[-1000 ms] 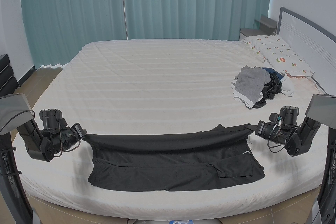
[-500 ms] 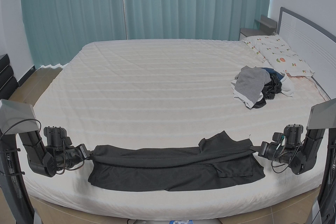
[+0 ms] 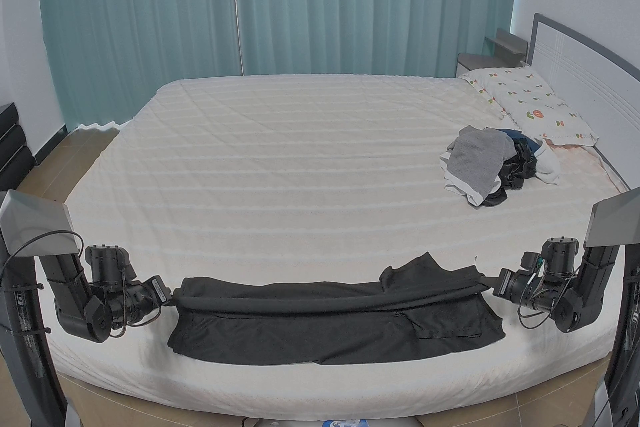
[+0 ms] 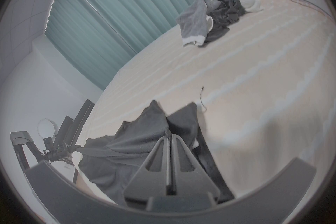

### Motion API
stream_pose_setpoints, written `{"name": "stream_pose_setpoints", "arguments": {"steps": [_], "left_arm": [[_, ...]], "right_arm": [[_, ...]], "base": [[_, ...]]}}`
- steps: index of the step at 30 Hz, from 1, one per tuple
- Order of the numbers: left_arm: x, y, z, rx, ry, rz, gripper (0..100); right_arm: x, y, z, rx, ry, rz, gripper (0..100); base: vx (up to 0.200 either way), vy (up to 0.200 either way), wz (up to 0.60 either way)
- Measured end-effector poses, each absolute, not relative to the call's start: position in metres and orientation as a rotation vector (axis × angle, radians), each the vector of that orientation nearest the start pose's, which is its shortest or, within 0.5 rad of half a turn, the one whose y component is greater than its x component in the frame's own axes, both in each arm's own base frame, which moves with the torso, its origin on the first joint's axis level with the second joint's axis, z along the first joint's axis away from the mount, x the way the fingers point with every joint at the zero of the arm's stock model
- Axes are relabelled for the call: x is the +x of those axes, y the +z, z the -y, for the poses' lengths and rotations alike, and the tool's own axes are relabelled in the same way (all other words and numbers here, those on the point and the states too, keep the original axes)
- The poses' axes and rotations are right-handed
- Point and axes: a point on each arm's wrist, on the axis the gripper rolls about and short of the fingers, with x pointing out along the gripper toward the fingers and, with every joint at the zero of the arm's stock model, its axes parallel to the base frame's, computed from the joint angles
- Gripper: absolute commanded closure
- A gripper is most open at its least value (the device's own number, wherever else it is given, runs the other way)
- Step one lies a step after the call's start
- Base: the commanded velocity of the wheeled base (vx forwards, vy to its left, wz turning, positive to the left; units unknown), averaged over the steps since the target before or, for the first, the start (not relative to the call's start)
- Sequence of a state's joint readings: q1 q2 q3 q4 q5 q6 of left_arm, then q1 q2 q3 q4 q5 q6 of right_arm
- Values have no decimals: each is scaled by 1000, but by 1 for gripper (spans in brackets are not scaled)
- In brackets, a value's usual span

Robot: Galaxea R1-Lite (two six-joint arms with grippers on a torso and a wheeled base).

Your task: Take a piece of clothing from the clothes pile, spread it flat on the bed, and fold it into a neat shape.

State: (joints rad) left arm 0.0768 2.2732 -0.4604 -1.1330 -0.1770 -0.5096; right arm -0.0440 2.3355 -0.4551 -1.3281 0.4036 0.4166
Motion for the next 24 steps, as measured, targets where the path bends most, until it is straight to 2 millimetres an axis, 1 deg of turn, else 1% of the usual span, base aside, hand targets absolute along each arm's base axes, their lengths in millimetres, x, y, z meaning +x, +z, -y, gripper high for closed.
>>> {"name": "stream_pose_setpoints", "arguments": {"steps": [4, 7, 11, 14, 18, 24], "left_arm": [[328, -13, -20, -565, 139, -586, 100], [350, -3, -16, -557, 176, -519, 100], [379, 13, -7, -595, 194, -446, 100], [396, 22, 1, -643, 202, -390, 100], [412, 23, 5, -667, 234, -343, 100], [421, 9, 4, -686, 258, -346, 100]], "right_arm": [[331, -19, 6, 506, 216, -548, 100], [351, -13, 6, 489, 188, -498, 100], [379, -3, 4, 470, 142, -415, 100], [393, -1, -1, 474, 110, -374, 100], [403, -3, -10, 477, 108, -341, 100], [414, -16, -18, 472, 92, -316, 100]], "base": [[0, 0, 0], [0, 0, 0], [0, 0, 0], [0, 0, 0], [0, 0, 0], [0, 0, 0]]}}
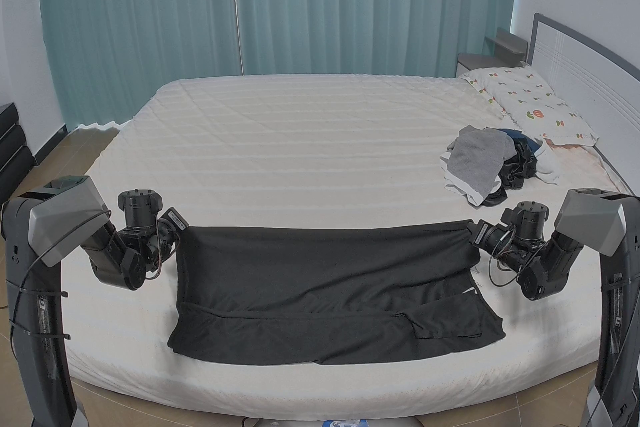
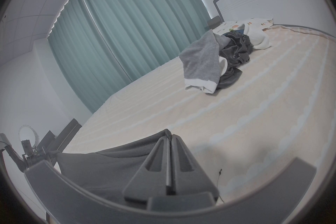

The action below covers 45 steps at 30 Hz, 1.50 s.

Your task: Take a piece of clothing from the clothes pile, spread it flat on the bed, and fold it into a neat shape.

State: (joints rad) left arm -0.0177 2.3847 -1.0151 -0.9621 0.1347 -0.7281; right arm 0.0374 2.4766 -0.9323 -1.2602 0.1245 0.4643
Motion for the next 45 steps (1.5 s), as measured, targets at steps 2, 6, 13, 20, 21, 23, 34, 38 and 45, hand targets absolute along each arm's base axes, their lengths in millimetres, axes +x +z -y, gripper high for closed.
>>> {"name": "stream_pose_setpoints", "arguments": {"steps": [2, 6, 13, 20, 21, 23, 34, 38, 45], "left_arm": [[422, 4, 4, -686, 260, -357, 100], [421, -4, 4, -681, 266, -375, 100], [413, -14, 3, -655, 270, -402, 100], [399, -21, 3, -593, 231, -402, 100], [395, -22, 3, -583, 226, -405, 100], [389, -25, 3, -556, 213, -412, 100], [353, -38, 3, -418, 182, -455, 100], [335, -43, 1, -359, 177, -491, 100], [311, -48, 0, -313, 174, -531, 100]], "right_arm": [[415, -22, -19, 473, 84, -324, 100], [414, -31, -19, 473, 84, -348, 100], [400, -40, -16, 475, 104, -414, 100], [389, -38, -15, 479, 122, -448, 100], [387, -38, -15, 479, 125, -452, 100], [382, -38, -14, 474, 129, -465, 100], [346, -39, -11, 399, 169, -474, 100], [332, -41, -10, 375, 172, -479, 100], [308, -49, -6, 342, 165, -552, 100]], "base": [[0, 0, 0], [0, 0, 0], [0, 0, 0], [0, 0, 0], [0, 0, 0], [0, 0, 0], [0, 0, 0], [0, 0, 0], [0, 0, 0]]}}
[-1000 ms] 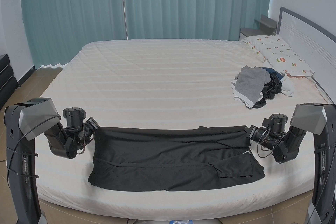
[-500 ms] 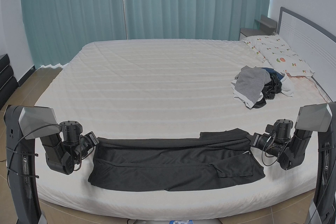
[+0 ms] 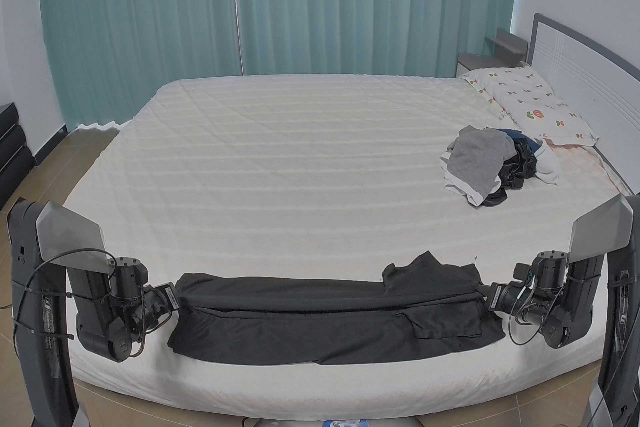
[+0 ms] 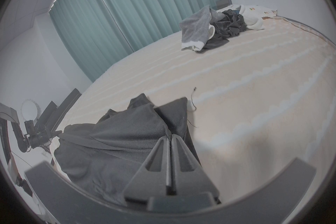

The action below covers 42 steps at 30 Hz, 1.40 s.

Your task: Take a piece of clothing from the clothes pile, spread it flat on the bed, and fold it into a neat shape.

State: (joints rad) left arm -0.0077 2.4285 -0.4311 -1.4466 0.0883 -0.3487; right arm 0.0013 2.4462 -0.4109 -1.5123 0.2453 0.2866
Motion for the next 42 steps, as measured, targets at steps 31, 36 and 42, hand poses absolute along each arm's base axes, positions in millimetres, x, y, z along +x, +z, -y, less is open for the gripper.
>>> {"name": "stream_pose_setpoints", "arguments": {"steps": [31, 36, 42], "left_arm": [[291, -55, -5, -400, 223, -570, 0], [287, -35, -11, -451, 216, -516, 0], [290, -4, -15, -482, 192, -427, 0]], "right_arm": [[294, -56, 6, 379, 138, -591, 0], [297, -43, 13, 447, 115, -547, 0], [310, -26, 18, 499, 105, -500, 0]], "base": [[0, 0, 0], [0, 0, 0], [0, 0, 0]]}}
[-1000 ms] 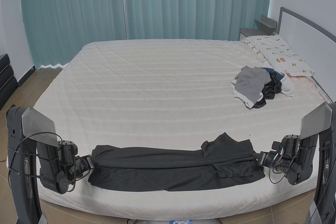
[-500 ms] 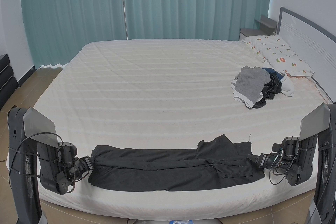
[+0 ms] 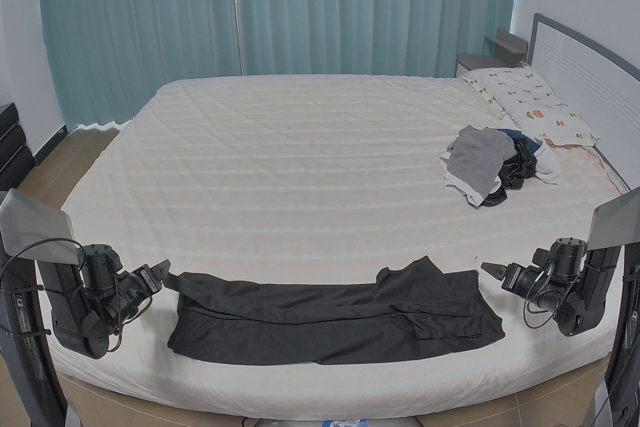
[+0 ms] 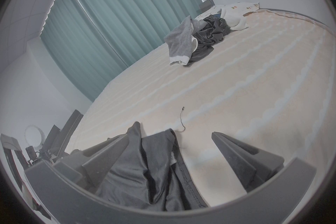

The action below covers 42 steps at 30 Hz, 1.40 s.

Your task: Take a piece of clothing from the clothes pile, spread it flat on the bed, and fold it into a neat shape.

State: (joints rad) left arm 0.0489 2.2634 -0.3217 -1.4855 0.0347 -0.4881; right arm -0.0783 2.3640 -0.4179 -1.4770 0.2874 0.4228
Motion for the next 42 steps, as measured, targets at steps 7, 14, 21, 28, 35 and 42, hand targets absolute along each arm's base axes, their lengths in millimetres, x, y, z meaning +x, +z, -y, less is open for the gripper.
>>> {"name": "stream_pose_setpoints", "arguments": {"steps": [7, 14, 21, 28, 35, 42], "left_arm": [[305, 14, -16, -507, 199, -456, 0], [308, 27, -16, -553, 161, -509, 0], [338, 28, -14, -599, 129, -539, 0], [369, 6, -9, -698, 71, -669, 0], [379, -13, -2, -700, 52, -708, 0], [379, -25, 2, -695, 55, -733, 100]], "right_arm": [[326, -13, 14, 660, 84, -496, 0], [337, -11, 10, 761, 97, -501, 0], [339, -15, 3, 769, 122, -525, 0], [342, -21, -2, 794, 159, -551, 0], [353, -29, -4, 803, 166, -598, 0], [370, -28, -5, 802, 172, -599, 0]], "base": [[0, 0, 0], [0, 0, 0], [0, 0, 0], [0, 0, 0], [0, 0, 0], [0, 0, 0]]}}
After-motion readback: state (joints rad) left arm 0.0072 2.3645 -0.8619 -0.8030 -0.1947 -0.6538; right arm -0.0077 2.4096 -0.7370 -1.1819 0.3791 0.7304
